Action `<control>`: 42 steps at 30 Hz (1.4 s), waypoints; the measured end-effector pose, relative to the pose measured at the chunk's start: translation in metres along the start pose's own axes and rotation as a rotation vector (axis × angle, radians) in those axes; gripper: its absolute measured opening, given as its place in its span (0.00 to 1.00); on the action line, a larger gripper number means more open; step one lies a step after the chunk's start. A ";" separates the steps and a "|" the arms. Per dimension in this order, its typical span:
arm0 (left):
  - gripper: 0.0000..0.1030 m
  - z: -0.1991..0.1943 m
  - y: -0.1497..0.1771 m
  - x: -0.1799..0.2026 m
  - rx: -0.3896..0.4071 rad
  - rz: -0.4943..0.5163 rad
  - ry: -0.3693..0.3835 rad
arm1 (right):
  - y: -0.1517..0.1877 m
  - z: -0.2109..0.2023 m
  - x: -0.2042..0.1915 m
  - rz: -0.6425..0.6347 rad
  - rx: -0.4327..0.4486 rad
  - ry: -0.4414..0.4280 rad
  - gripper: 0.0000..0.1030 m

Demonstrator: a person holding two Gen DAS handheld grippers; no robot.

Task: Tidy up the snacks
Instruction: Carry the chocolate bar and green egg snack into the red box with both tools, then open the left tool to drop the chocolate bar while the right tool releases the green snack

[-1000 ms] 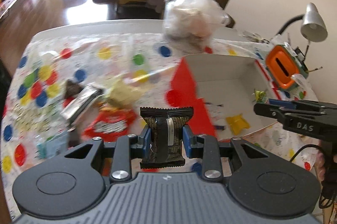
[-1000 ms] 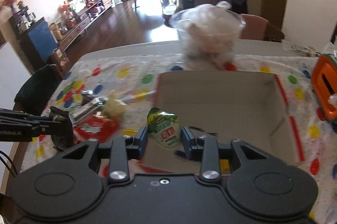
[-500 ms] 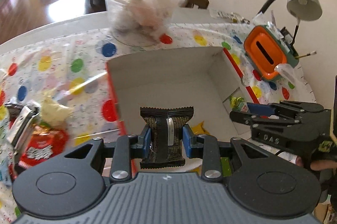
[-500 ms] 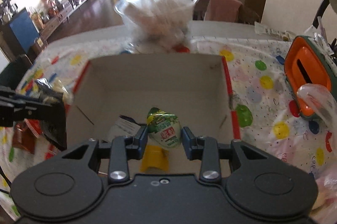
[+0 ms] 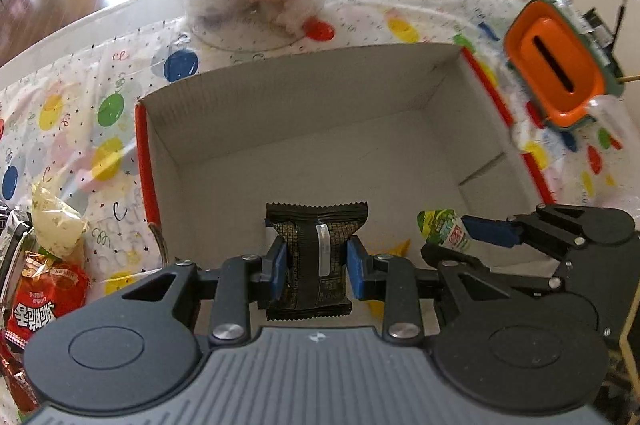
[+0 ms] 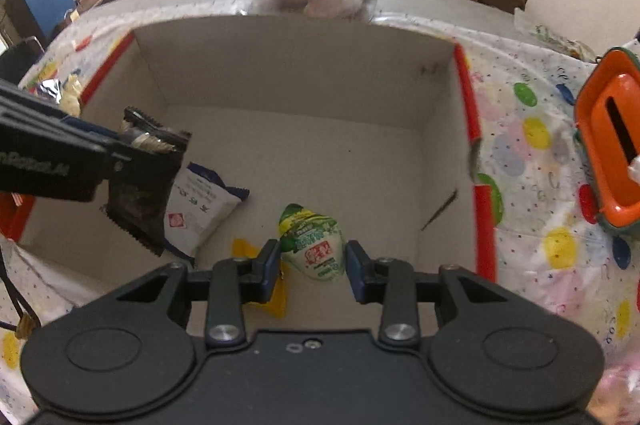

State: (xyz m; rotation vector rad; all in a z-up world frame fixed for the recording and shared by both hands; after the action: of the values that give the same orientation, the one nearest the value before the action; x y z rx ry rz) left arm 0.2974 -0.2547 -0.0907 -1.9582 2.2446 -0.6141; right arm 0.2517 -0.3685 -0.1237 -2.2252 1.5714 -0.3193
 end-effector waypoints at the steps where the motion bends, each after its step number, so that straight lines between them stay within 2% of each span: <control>1: 0.29 0.003 -0.001 0.000 -0.004 0.001 -0.010 | -0.001 0.004 -0.001 -0.002 -0.009 -0.004 0.33; 13: 0.29 0.027 -0.002 -0.001 -0.074 0.017 -0.043 | 0.001 0.021 -0.006 -0.010 -0.072 -0.045 0.35; 19: 0.29 0.028 -0.001 0.001 -0.069 0.025 -0.039 | 0.003 0.013 -0.003 0.020 -0.053 -0.058 0.39; 27: 0.31 0.005 0.008 0.002 -0.022 0.039 0.002 | 0.007 -0.018 0.006 0.078 0.014 -0.076 0.45; 29: 0.36 -0.004 0.011 0.001 -0.001 0.044 0.015 | 0.008 -0.027 0.007 0.091 0.035 -0.074 0.47; 31: 0.47 -0.015 0.014 0.000 0.028 0.044 0.026 | 0.008 -0.035 0.006 0.102 0.055 -0.075 0.49; 36: 0.47 -0.040 0.024 -0.006 0.084 0.064 0.040 | 0.006 -0.056 0.003 0.131 0.106 -0.079 0.52; 42: 0.51 -0.074 0.041 -0.020 0.159 0.076 0.056 | 0.011 -0.085 -0.015 0.155 0.181 -0.098 0.63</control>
State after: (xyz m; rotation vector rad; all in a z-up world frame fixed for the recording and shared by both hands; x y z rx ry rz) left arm 0.2380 -0.2139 -0.0418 -1.7943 2.2139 -0.8206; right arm 0.2030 -0.3731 -0.0516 -1.9410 1.5846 -0.2903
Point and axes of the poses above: each gripper's, at about its wrist camera, not at the fingertips, and z roughly the way its jaws point, x to its right, y to its underside, the point moved 1 cm from there along z, roughly the way its jaws point, and after that the axes turned 3 degrees about y, right-handed, at the moved point
